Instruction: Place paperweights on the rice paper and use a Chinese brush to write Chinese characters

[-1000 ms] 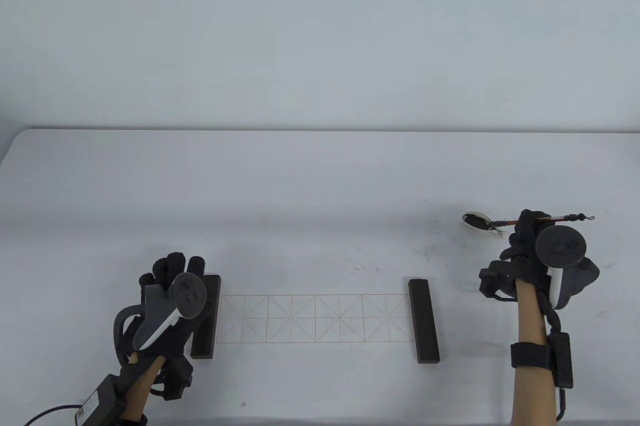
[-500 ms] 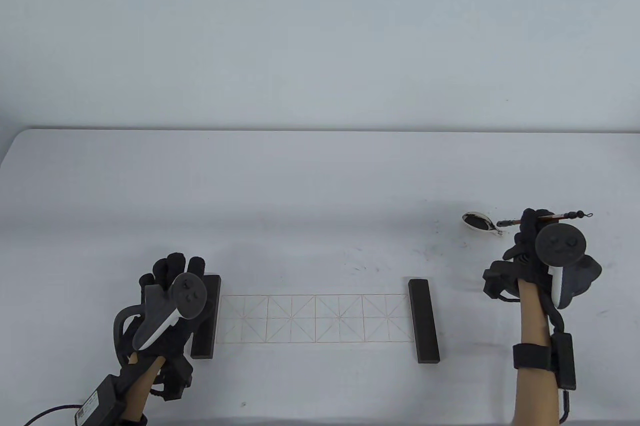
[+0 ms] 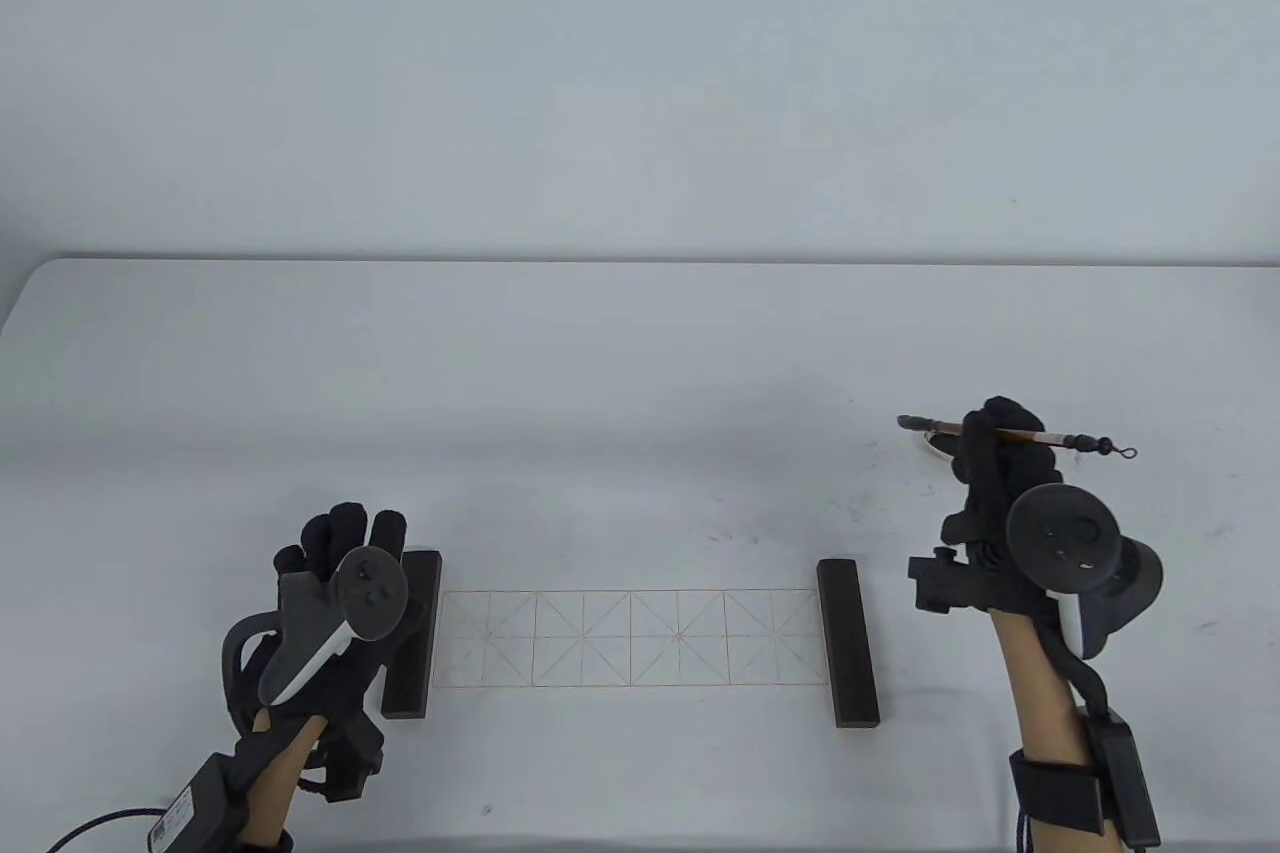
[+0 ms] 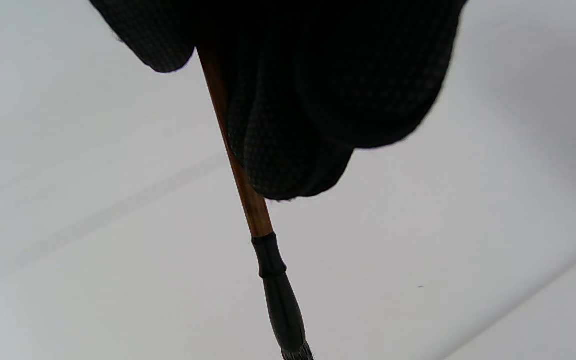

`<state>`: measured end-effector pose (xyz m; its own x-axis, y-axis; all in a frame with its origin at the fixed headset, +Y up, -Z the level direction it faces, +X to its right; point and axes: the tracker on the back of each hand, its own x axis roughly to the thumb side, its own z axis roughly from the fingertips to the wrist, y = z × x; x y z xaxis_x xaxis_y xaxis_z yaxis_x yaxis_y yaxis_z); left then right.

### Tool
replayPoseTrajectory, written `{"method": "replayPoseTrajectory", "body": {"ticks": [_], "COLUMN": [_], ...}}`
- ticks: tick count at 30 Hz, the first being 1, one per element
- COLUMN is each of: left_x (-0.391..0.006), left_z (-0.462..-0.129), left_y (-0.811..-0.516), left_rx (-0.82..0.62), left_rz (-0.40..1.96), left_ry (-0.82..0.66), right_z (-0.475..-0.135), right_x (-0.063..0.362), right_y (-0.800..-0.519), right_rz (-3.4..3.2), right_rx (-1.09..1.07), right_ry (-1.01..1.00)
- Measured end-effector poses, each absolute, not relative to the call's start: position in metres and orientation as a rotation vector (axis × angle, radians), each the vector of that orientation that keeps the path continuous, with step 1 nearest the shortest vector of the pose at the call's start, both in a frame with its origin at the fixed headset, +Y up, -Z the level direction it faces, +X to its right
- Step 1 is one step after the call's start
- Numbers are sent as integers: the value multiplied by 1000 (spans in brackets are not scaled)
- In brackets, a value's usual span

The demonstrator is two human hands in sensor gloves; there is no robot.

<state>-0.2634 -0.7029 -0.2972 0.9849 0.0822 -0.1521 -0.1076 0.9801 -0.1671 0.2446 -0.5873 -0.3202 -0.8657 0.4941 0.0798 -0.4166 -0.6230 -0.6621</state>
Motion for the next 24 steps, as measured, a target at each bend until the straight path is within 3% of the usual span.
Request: {"method": "replayPoseTrajectory", "body": {"ticks": [12,19,24], "left_x": [-265,-265,-266], "left_z": [-297,-297,-297], "left_y": [-706,-706,-705], "left_rx": [-187,-197,-196], "left_rz": [102,110,121], "left_ry": [150,151,153], "right_z": [-264,-245,-240], "right_x": [69,-8,-38], "right_y": [-597,-614,-631], "right_rz": [2499,2477,2480], "right_rx": [530,751,813], "right_ry": [-1081,-1059,-1005]}}
